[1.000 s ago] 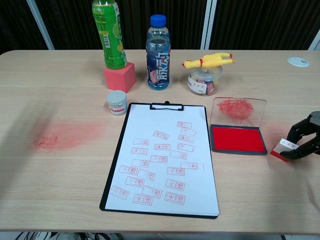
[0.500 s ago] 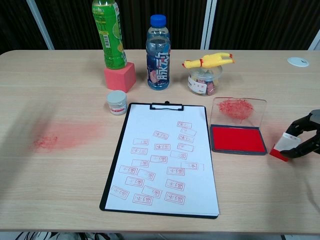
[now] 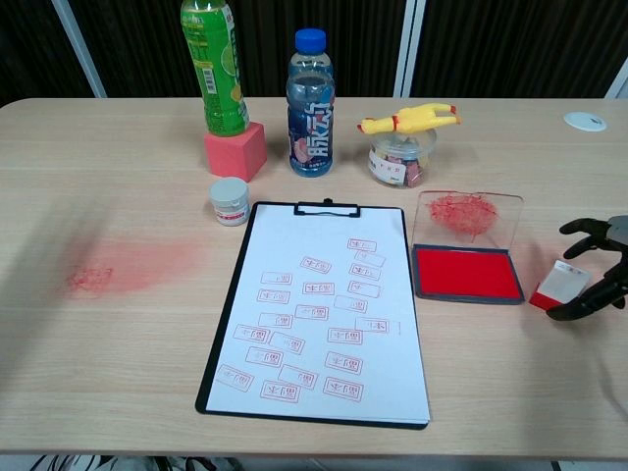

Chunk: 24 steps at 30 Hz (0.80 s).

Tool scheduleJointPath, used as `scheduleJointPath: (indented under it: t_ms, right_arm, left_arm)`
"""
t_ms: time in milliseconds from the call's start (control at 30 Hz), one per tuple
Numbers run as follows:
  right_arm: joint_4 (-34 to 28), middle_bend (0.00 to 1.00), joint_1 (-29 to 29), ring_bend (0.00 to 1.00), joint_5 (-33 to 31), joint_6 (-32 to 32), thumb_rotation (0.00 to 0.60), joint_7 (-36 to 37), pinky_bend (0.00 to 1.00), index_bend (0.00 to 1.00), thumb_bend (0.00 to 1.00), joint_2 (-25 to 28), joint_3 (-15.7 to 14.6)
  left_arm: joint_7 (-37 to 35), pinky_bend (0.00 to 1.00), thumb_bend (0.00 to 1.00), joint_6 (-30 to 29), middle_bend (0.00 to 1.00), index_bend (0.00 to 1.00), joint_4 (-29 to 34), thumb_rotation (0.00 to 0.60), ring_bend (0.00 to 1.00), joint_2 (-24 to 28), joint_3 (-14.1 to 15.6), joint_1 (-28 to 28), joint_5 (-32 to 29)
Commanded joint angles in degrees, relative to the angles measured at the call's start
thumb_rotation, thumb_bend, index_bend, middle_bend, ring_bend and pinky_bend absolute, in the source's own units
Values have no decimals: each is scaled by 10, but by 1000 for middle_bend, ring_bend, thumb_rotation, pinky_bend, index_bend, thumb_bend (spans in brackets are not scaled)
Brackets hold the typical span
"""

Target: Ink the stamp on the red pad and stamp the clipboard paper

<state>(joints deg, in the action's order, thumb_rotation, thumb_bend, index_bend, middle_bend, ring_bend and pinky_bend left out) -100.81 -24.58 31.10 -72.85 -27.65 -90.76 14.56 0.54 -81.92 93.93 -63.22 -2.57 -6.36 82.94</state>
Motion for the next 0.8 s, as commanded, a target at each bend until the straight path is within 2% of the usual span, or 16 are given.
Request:
scheduleJointPath:
  t_ms: [33, 133, 300, 367, 467, 600, 733, 800]
  right_arm:
    - [-28, 122, 6, 645, 29, -8, 600, -8, 806, 30, 145, 30, -17]
    - [-65, 65, 19, 510, 66, -12, 600, -7, 696, 4, 131, 79, -35]
    - [-122, 2, 55, 191, 175, -26, 600, 32, 310, 0, 122, 171, -70]
    - [-136, 0, 68, 75, 217, -31, 600, 52, 233, 0, 120, 202, -81]
    - [-137, 0, 98, 1, 328, -55, 600, 91, 206, 0, 114, 253, -114]
    - [-77, 0, 138, 0, 458, -114, 600, 129, 195, 0, 104, 273, -152]
    - [-9, 0, 167, 0, 539, -172, 600, 146, 194, 0, 101, 266, -170]
    - [17, 0, 178, 0, 560, -192, 600, 159, 194, 0, 100, 258, -172]
  left_arm:
    - [-2, 0, 44, 0, 0, 0, 0, 600, 0, 1, 0, 0, 0]
    - [-5, 0, 44, 0, 0, 0, 0, 600, 0, 2, 0, 0, 1]
    - [-6, 0, 44, -2, 0, 0, -2, 600, 0, 2, 1, 0, 6]
    - [-6, 0, 44, -3, 0, 0, -2, 600, 0, 2, 2, 0, 7]
    - [-3, 0, 44, -5, 0, 0, -2, 600, 0, 2, 3, 1, 11]
    - [0, 0, 44, -14, 0, 0, -5, 600, 0, 0, 4, 4, 18]
    - [2, 0, 44, -18, 0, 0, -7, 600, 0, -1, 5, 6, 21]
    - [4, 0, 44, -18, 0, 0, -8, 600, 0, -1, 6, 6, 22]
